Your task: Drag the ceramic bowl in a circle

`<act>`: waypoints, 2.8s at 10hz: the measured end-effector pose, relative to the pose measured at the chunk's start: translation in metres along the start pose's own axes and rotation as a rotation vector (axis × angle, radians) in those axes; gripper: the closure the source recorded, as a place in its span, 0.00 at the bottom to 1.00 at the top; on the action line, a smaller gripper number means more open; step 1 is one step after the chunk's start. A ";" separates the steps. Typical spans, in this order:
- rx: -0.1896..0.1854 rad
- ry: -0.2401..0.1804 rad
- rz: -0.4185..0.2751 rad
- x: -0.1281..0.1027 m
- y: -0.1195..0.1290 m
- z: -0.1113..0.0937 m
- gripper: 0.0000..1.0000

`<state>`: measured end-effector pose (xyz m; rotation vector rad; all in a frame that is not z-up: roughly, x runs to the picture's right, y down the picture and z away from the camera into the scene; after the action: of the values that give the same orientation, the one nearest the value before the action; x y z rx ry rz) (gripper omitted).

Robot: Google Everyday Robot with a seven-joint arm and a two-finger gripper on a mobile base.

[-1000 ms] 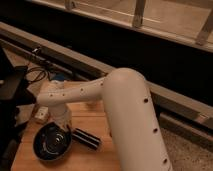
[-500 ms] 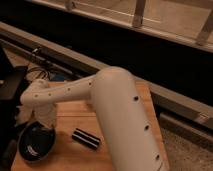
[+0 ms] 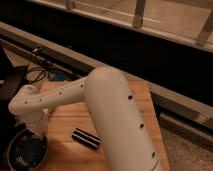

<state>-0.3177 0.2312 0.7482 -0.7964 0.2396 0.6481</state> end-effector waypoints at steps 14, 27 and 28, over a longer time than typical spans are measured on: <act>0.126 -0.106 0.150 0.002 -0.092 -0.028 1.00; 0.082 0.061 0.046 0.053 -0.066 0.009 1.00; 0.085 0.051 0.047 0.053 -0.071 0.005 1.00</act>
<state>-0.2318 0.2214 0.7703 -0.7281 0.3312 0.6581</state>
